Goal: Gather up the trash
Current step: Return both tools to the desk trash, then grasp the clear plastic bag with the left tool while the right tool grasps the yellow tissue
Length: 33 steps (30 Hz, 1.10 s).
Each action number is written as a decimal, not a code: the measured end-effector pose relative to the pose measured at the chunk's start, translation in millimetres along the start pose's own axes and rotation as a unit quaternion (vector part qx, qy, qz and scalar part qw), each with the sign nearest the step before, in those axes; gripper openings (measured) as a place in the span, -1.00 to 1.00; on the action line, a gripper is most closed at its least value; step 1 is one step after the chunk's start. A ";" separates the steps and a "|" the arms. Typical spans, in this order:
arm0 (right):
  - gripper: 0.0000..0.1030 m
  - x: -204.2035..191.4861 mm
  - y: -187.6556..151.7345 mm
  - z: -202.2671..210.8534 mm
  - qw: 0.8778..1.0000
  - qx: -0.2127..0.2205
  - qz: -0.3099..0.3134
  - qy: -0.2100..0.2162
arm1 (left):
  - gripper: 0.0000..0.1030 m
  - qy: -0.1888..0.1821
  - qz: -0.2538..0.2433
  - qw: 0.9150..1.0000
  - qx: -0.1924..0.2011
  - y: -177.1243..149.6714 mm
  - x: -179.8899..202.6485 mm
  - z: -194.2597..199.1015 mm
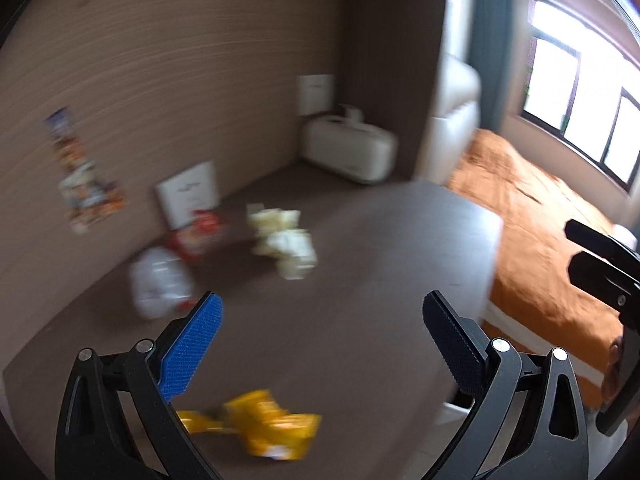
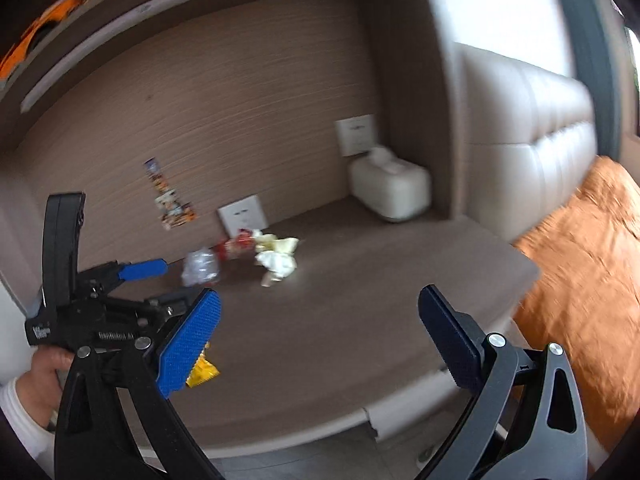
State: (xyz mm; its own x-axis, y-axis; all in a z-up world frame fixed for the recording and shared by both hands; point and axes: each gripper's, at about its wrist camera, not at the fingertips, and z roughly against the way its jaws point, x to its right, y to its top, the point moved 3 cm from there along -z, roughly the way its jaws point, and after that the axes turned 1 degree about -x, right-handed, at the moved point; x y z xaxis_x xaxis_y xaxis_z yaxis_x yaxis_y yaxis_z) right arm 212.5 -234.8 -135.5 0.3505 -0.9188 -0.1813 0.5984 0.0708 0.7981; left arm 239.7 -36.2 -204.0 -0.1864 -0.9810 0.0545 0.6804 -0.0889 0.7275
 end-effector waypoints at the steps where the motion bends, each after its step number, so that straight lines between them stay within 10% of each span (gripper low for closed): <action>1: 0.92 -6.1 2.1 -6.5 1.000 -0.002 0.003 0.006 | 0.91 0.007 0.005 1.000 0.001 -0.2 -10.2 -0.4; 13: 0.91 -53.4 14.7 -99.1 0.998 -0.039 0.034 0.034 | 0.91 0.054 0.047 0.997 -0.023 -9.5 -119.8 -39.8; 26: 0.91 -51.4 14.3 -226.0 0.992 -0.111 0.045 -0.032 | 0.90 0.032 0.081 0.994 -0.068 -2.5 -175.5 -125.3; 33: 0.69 -56.2 7.5 -265.6 0.986 -0.147 0.057 -0.051 | 0.14 0.017 0.078 0.992 -0.098 -12.5 -180.6 -147.4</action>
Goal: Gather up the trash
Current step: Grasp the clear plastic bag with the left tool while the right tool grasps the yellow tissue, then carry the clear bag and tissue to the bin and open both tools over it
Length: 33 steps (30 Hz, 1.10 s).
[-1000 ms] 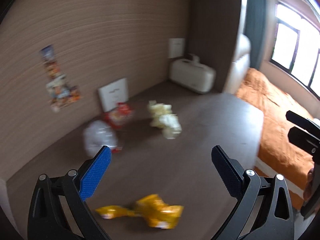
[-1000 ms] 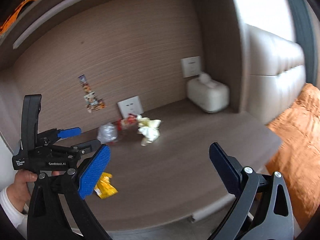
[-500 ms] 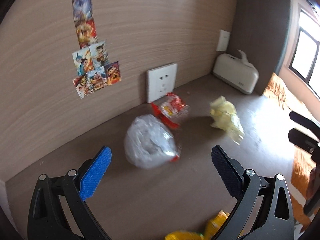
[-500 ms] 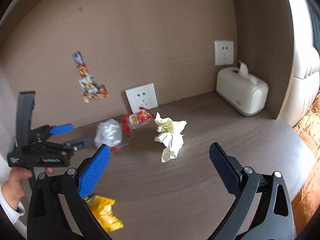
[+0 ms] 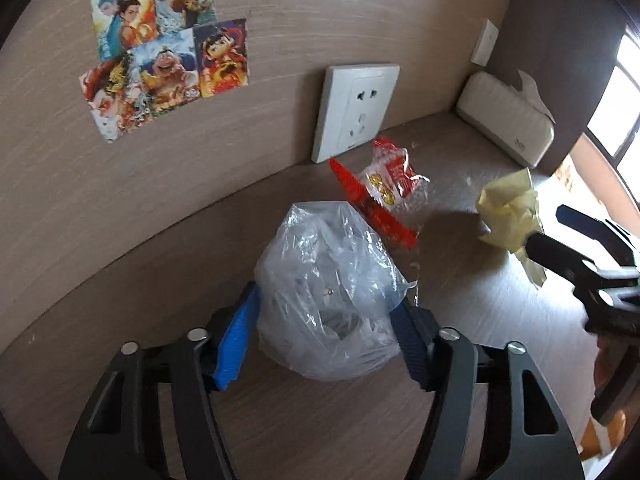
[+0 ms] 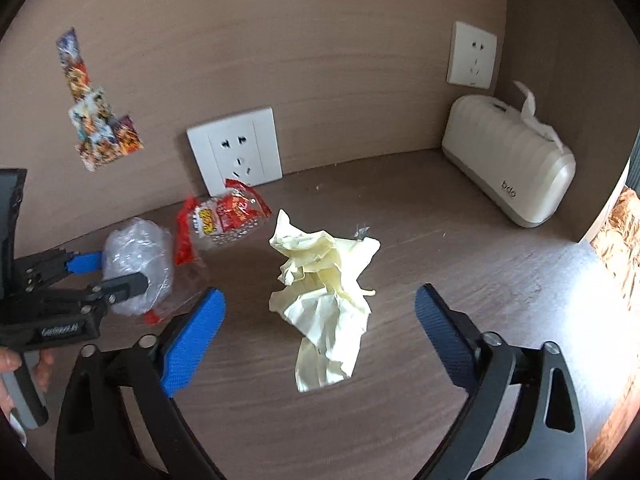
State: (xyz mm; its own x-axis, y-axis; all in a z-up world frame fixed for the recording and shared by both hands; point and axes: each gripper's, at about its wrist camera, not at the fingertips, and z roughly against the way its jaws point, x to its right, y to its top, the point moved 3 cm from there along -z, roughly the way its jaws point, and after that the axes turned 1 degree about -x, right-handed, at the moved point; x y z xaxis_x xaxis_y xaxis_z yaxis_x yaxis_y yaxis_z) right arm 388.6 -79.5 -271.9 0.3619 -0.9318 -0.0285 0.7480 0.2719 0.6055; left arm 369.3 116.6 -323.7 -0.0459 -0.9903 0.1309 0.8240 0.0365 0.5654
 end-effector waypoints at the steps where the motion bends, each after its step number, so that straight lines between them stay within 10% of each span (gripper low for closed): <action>1: 0.29 0.3 -1.1 -5.6 1.000 -0.007 -0.002 -0.002 | 0.09 -0.004 -0.004 1.000 0.000 -0.1 0.8 -0.2; 3: -0.28 0.7 -3.9 -16.8 1.000 -0.030 -0.006 0.008 | -0.20 -0.009 -0.005 1.000 0.001 -0.3 1.5 0.8; 6: -0.55 -1.4 -5.9 -8.6 1.000 -0.019 -0.003 0.010 | -0.34 -0.016 -0.010 1.000 0.006 -0.6 3.4 8.7; 17: -0.55 10.0 -13.6 122.3 0.997 0.079 -0.010 0.016 | -0.34 -0.023 -0.035 0.995 0.095 12.8 51.4 114.5; 33: -0.55 109.6 -108.0 294.8 0.983 0.130 -0.094 -0.086 | -0.34 -0.135 -0.163 0.971 0.107 -22.5 258.4 172.9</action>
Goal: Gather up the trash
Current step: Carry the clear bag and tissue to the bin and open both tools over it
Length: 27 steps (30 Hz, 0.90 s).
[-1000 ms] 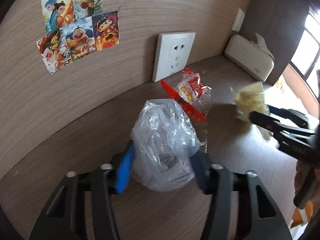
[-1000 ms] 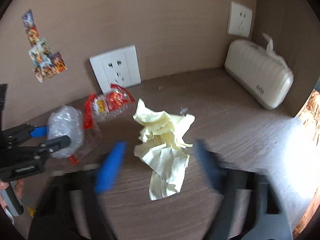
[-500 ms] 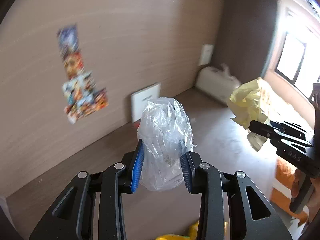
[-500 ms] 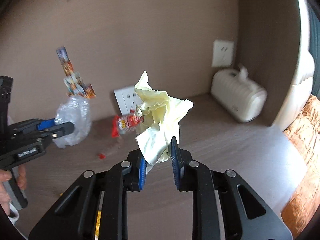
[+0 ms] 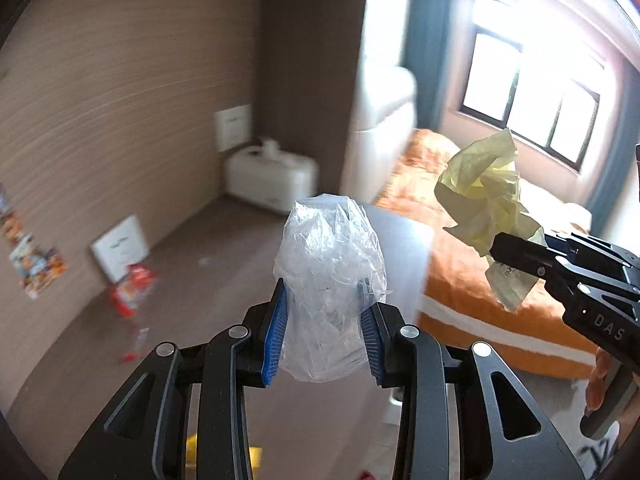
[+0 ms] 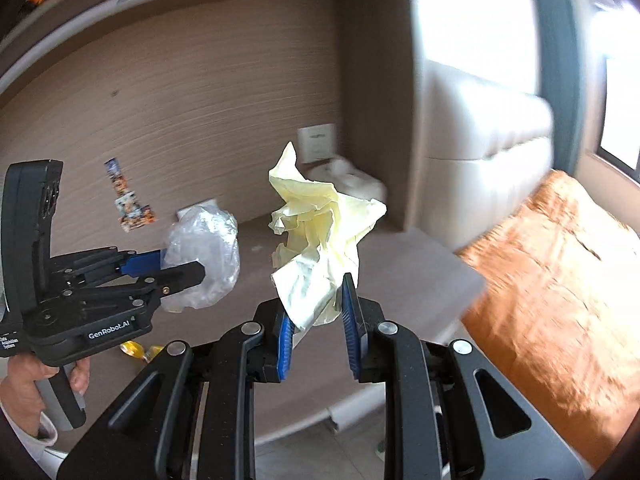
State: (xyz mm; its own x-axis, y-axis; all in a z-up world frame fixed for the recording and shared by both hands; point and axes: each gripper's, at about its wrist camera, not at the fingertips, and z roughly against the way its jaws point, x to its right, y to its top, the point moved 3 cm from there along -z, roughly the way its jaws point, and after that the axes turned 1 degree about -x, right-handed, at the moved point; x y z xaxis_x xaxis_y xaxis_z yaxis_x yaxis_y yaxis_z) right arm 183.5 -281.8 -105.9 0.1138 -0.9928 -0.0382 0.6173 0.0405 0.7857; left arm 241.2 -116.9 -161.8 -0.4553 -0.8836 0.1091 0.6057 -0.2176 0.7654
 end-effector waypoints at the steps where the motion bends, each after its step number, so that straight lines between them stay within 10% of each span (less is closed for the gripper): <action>1: -0.55 5.5 -4.0 5.1 1.000 0.000 -0.004 -0.006 | -0.34 -0.009 -0.010 1.000 -0.002 0.8 13.7 -3.1; 15: -0.55 118.8 -71.2 42.9 0.991 -0.030 -0.095 -0.094 | -0.34 -0.109 -0.104 0.986 -0.068 -23.8 168.0 -79.8; 27: -0.55 202.4 -170.8 -28.7 0.975 -0.124 -0.148 -0.107 | -0.34 -0.156 -0.170 0.958 -0.171 -106.0 243.1 -217.2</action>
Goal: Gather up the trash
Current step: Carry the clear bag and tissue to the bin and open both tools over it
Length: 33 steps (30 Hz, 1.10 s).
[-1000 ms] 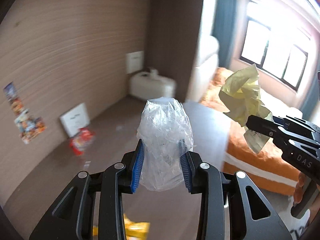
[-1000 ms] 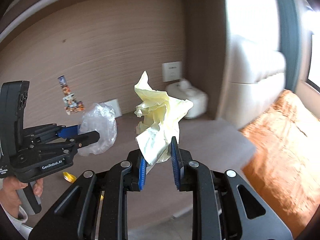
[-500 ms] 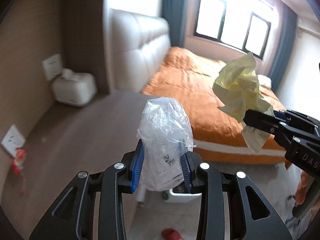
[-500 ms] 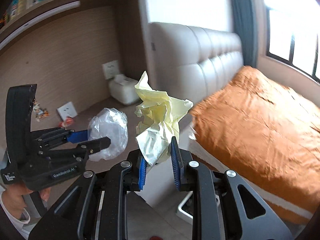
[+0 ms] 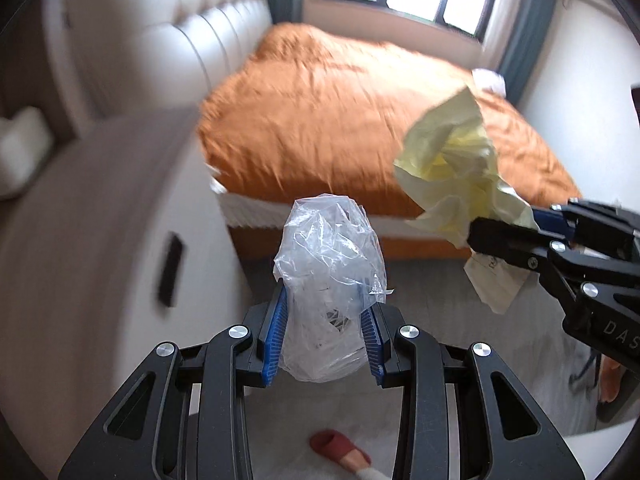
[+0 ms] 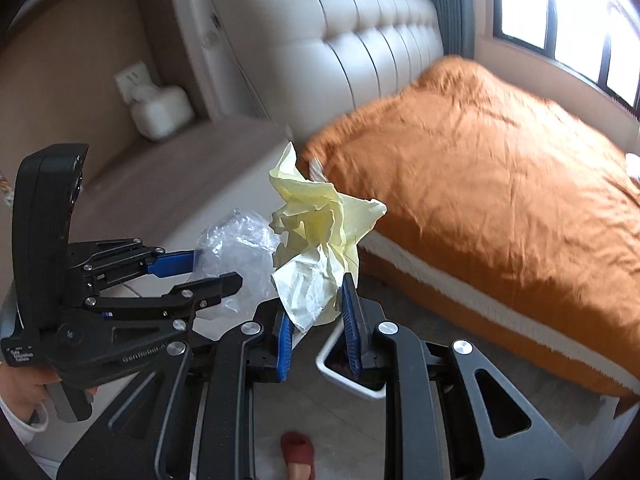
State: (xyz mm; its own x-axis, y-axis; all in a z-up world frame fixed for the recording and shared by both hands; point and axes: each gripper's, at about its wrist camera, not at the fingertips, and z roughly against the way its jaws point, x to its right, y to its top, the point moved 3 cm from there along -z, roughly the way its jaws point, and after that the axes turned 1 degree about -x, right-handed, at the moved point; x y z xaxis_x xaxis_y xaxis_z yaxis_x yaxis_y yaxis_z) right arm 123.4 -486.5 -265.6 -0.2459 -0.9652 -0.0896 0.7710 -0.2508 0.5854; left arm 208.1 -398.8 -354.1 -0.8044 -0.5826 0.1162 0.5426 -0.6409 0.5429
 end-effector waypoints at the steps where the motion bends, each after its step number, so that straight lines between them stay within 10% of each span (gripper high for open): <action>1: -0.55 8.2 -6.2 -17.7 1.000 -0.011 -0.004 0.001 | -0.34 -0.003 0.000 1.000 -0.010 -3.3 1.1 -16.2; 18: -0.52 91.2 -132.5 -284.8 0.987 -0.154 -0.040 0.035 | -0.26 -0.041 -0.003 0.988 -0.150 -102.7 -15.5 -329.5; 19: -0.43 92.4 -137.2 -294.2 0.986 -0.159 -0.041 0.034 | -0.16 -0.042 -0.003 0.987 -0.157 -107.9 -16.8 -339.7; 21: -0.08 97.7 -146.3 -313.0 0.986 -0.160 -0.040 0.022 | 0.93 -0.053 0.006 0.984 -0.171 -118.8 -21.9 -362.7; 28: 0.84 109.0 -155.2 -325.8 0.988 -0.147 -0.036 -0.005 | 0.91 -0.043 0.020 0.983 -0.175 -126.3 -29.4 -379.2; 33: 0.91 102.1 -124.4 -253.9 0.995 -0.094 -0.041 -0.020 | 0.91 -0.035 -0.001 0.990 -0.138 -98.2 -13.8 -315.2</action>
State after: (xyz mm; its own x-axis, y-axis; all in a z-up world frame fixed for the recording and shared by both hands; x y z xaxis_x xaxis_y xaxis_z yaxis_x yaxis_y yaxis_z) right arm 151.6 -572.8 -552.3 -0.3316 -0.9385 -0.0967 0.8430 -0.3407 0.4162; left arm 242.1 -485.3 -671.2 -0.8154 -0.5507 0.1787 0.5783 -0.7600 0.2967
